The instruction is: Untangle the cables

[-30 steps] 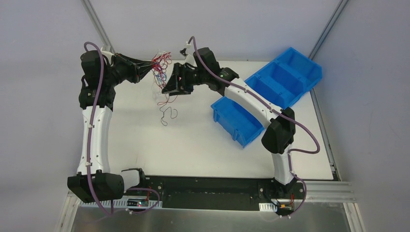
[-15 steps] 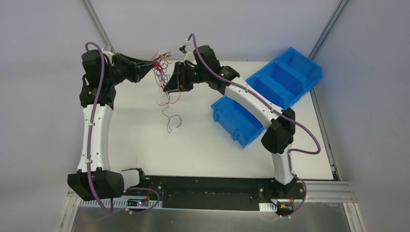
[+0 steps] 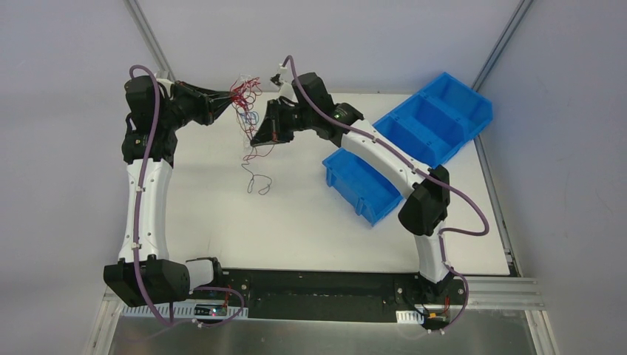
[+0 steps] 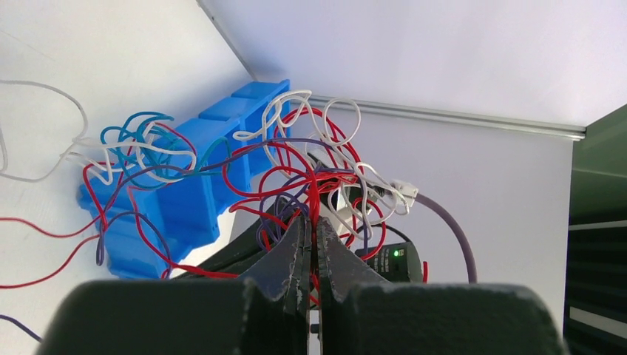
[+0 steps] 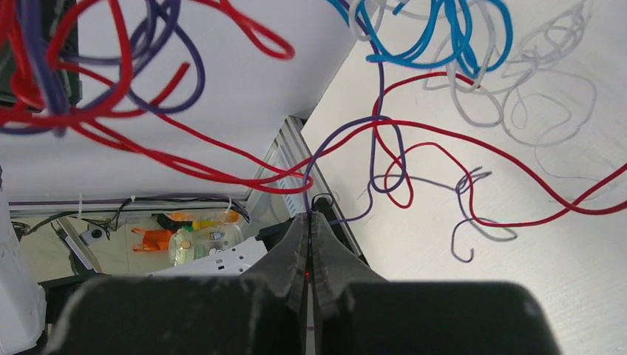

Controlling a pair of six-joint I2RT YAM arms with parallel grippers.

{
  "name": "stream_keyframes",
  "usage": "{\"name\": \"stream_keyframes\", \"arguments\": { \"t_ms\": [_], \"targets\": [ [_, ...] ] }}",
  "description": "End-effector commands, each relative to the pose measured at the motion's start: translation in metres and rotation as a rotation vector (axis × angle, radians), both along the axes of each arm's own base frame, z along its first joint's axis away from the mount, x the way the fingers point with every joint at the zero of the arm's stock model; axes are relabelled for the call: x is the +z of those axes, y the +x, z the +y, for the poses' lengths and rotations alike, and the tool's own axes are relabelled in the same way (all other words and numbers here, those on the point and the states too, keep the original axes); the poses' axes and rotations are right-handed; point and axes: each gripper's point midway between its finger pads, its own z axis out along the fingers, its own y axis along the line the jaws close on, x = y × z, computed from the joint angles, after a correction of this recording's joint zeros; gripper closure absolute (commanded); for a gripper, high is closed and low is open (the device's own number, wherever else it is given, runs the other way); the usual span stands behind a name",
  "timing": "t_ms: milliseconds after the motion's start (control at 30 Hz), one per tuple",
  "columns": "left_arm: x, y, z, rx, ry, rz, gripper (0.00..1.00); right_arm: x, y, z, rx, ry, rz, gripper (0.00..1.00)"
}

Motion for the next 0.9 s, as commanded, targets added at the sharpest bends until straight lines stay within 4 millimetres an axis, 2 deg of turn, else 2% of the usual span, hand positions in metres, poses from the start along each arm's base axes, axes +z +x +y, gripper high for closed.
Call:
{"name": "stream_keyframes", "arguments": {
  "t_ms": [0,67,200,400,567,667,800,867],
  "targets": [
    [0.006,0.008,0.016,0.069,-0.018,-0.029,1.00,0.061,-0.011,-0.016,-0.006,0.083,-0.104,1.00],
    [-0.019,0.011,0.024,0.099,-0.018,0.042,1.00,0.086,-0.014,-0.027,-0.024,0.120,-0.129,1.00],
    [-0.082,0.008,0.041,0.172,0.019,0.224,1.00,0.138,-0.018,-0.050,-0.059,0.205,-0.175,1.00],
    [-0.143,-0.005,0.055,0.217,0.132,0.373,1.00,0.206,-0.009,-0.090,-0.152,0.353,-0.213,1.00],
    [-0.202,-0.024,0.061,0.240,0.174,0.538,1.00,0.263,-0.006,-0.122,-0.208,0.474,-0.251,1.00],
    [-0.240,-0.041,0.064,0.250,0.201,0.643,1.00,0.287,-0.003,-0.140,-0.242,0.523,-0.272,1.00],
    [-0.271,-0.058,0.068,0.267,0.234,0.738,1.00,0.301,0.012,-0.169,-0.318,0.541,-0.301,1.00],
    [-0.284,-0.064,0.070,0.270,0.245,0.783,1.00,0.307,0.022,-0.190,-0.372,0.545,-0.319,1.00]
  ]
}}
